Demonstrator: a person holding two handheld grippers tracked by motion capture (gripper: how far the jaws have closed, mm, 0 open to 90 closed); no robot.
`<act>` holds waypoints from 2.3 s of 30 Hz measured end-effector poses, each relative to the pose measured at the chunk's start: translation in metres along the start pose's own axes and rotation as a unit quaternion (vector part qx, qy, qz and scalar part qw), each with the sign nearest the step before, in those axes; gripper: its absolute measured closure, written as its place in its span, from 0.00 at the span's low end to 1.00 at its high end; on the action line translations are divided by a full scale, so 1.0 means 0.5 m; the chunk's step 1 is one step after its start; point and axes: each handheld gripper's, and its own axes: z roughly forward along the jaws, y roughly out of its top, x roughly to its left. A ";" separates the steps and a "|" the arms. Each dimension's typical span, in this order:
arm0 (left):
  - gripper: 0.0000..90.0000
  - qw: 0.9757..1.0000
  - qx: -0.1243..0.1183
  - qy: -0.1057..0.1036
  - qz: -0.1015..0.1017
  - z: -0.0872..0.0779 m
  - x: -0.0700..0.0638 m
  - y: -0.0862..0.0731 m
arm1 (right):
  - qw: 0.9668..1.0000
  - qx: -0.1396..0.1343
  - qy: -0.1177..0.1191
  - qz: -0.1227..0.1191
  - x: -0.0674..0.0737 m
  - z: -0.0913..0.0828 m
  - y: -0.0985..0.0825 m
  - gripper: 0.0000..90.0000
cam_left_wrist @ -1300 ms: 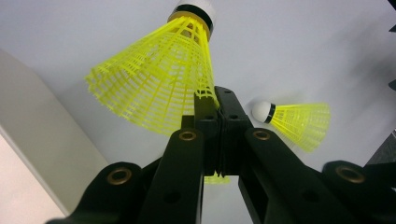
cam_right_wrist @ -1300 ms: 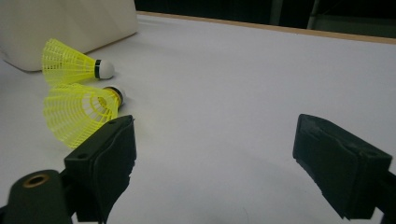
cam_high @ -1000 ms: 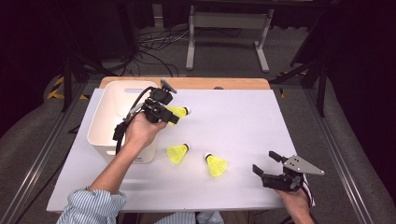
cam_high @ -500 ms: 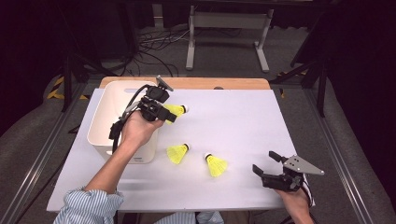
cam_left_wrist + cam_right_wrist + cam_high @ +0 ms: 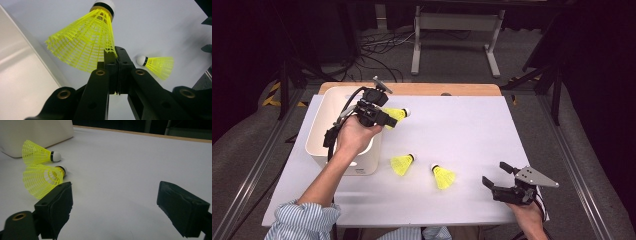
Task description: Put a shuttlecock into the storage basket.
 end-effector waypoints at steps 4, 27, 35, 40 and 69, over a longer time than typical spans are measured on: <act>0.99 1.000 -0.001 0.003 -0.001 -0.006 0.004 -0.001 | 1.000 -0.001 0.000 0.000 0.000 0.000 0.000 0.15; 0.99 1.000 -0.013 0.016 -0.012 -0.037 0.025 -0.008 | 1.000 0.000 0.000 0.000 0.000 0.000 0.000 0.15; 0.99 0.999 -0.014 0.020 -0.021 -0.043 0.038 -0.015 | 1.000 0.000 0.000 0.000 0.000 0.000 0.000 0.15; 0.99 0.999 -0.015 0.023 -0.025 -0.045 0.047 -0.018 | 1.000 0.000 0.000 0.000 0.000 0.000 0.000 0.15; 0.99 0.998 -0.029 0.034 -0.053 -0.065 0.091 -0.048 | 1.000 0.001 -0.001 0.000 0.000 0.000 0.000 0.15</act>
